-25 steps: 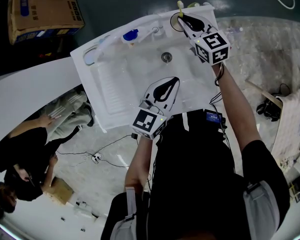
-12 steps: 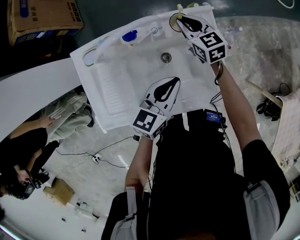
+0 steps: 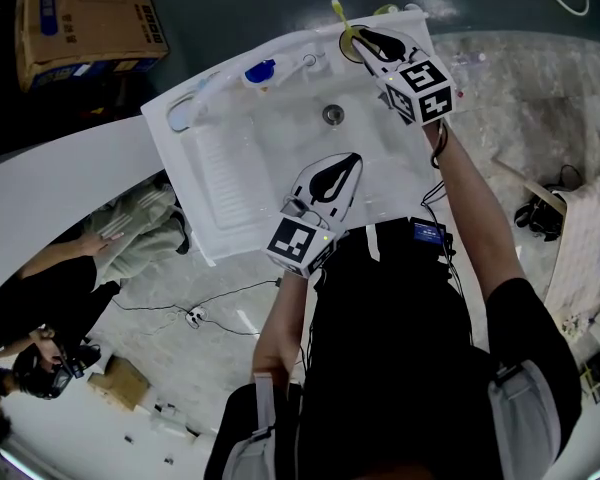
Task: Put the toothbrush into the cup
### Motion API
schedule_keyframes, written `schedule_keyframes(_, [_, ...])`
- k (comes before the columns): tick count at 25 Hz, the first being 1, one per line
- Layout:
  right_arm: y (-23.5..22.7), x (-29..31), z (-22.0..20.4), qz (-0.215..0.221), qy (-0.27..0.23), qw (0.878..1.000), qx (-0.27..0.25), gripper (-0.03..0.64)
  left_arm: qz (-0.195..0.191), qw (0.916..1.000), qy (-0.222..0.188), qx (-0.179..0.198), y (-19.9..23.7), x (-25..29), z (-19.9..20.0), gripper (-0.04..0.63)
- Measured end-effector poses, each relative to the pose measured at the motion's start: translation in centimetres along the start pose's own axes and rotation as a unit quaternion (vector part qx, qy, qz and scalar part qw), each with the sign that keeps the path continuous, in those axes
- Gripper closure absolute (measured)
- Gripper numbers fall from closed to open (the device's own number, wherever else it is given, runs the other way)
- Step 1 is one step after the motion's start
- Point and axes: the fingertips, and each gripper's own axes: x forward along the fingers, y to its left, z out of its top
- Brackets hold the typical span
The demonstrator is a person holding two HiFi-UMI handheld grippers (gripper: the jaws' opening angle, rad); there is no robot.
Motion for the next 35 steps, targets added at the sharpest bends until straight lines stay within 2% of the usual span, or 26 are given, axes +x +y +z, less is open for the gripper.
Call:
schedule_keyframes(8, [0.1, -0.2, 0.0, 0.000, 0.000, 1.000, 0.001, 0.538, -0.001, 1.0000, -0.002, 0.002, -0.1, -0.3, -0.3, 0.583])
schedule_keyframes(15, [0.1, -1.0, 0.1, -0.002, -0.002, 1.000, -0.006, 0.592, 0.011, 0.9999, 0.009, 0.003, -0.1, -0.5, -0.2, 0.583])
schedule_keyframes(23, [0.9, -2.6, 0.8, 0.002, -0.006, 1.000, -0.009, 0.601, 0.003, 1.0000, -0.003, 0.008, -1.0, -0.8, 0.0, 0.583])
schedule_keyframes(30, [3.5, -6.7, 1.2, 0.034, -0.012, 0.998, 0.047, 0.601, 0.008, 0.9997, -0.014, 0.018, -2.2, -1.5, 0.7, 0.583])
schedule_keyframes(35, [6.6, -10.7, 2.6, 0.068, -0.032, 0.996, 0.050, 0.601, 0.006, 0.9992, -0.028, 0.028, -3.3, -2.2, 1.6, 0.583])
